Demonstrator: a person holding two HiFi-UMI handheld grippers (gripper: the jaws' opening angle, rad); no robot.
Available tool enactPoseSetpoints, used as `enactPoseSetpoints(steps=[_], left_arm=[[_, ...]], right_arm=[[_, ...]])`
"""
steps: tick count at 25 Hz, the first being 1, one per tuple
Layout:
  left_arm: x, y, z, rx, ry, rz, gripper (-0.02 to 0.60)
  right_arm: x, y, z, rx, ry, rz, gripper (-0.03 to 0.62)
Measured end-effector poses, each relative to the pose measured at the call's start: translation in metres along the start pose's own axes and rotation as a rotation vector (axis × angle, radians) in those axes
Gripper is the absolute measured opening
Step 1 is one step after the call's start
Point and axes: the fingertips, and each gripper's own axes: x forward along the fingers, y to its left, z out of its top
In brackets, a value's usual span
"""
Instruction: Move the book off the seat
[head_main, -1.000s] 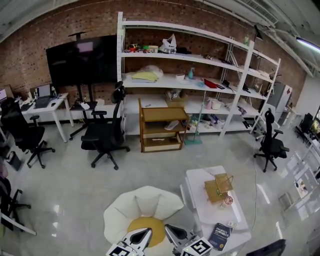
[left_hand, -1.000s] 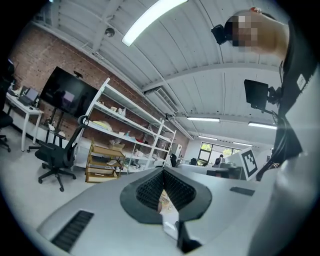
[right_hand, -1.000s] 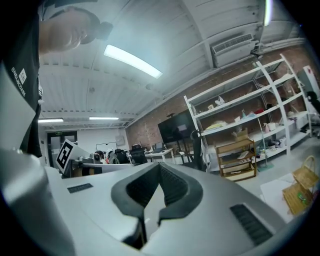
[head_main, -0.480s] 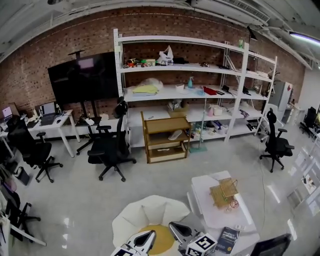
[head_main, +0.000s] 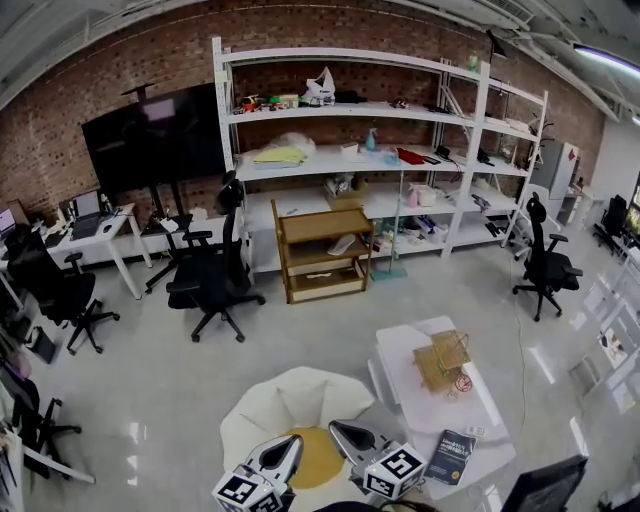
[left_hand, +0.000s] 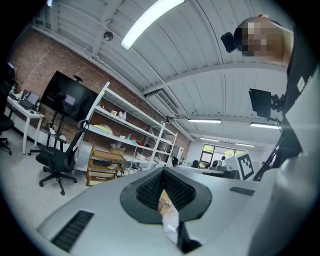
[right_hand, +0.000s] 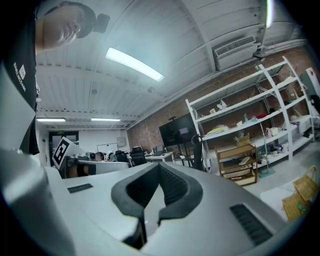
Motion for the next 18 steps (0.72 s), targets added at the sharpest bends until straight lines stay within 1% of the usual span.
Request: enactPoseSetpoints(steps=[6,12,18], left_arm=[[0.009,0.001,0.018,0.03,-0.051,0.01,0.006],[0.009,-0.005,0.023,0.085,-0.052,-0.003,0.006],[0.009,-0.008,0.024,0.101,-0.051,-0.012,0.006]], right_arm=[[0.006,-0.004,0.012,-0.073,-0.016,-0.017,0.015],[0.011,0.013,0.016,-0.097,-0.02,-0.006,0.015],[0.01,0.015,0.021,-0.111,-0.04,-0.01,0.015]])
